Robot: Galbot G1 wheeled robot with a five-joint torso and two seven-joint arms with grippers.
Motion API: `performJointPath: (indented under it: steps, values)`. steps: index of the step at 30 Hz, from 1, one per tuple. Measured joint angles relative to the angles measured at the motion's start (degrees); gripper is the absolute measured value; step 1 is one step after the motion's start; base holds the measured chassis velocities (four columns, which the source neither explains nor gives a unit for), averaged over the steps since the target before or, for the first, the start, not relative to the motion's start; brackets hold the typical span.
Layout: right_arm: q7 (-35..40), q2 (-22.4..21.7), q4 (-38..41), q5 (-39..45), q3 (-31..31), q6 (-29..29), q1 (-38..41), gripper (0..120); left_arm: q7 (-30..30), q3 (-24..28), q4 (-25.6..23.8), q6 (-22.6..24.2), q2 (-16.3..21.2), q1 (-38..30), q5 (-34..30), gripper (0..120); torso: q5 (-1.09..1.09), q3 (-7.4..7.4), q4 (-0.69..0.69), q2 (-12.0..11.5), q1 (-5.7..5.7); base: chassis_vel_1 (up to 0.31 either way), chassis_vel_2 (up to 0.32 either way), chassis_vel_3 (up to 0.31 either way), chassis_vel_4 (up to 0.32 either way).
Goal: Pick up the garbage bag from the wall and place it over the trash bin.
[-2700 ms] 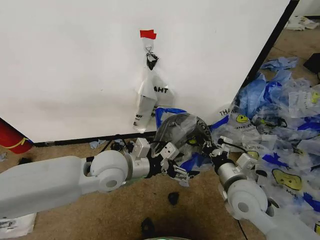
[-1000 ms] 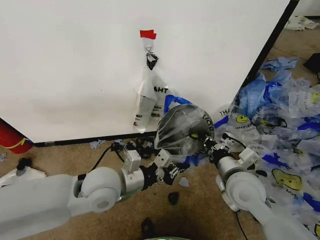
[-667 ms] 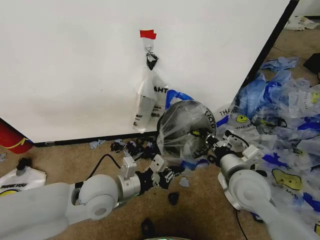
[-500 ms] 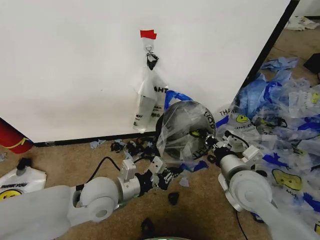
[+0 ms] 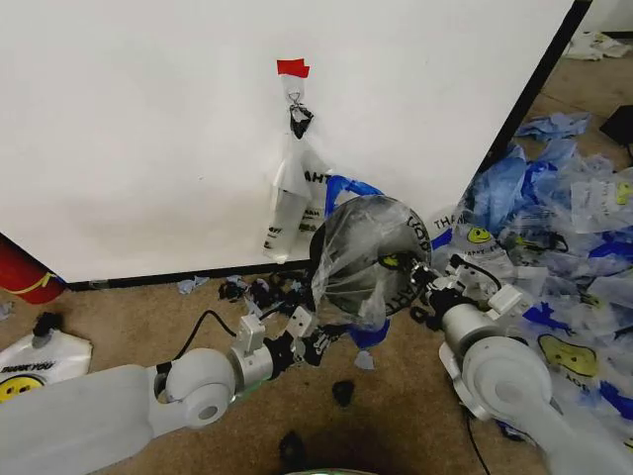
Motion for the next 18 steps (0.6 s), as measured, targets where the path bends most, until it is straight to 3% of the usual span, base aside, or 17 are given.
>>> performJointPath:
  steps: [18]
  values:
    - [1.0,-1.0,1.6,0.3,0.2,-0.2,-0.5,0,-5.3,0.1,6.5,-3.0,-2.9,2.0,8.0,0,0.0,0.0,0.01,0.0,0.0,0.0,0.0,0.0,0.0]
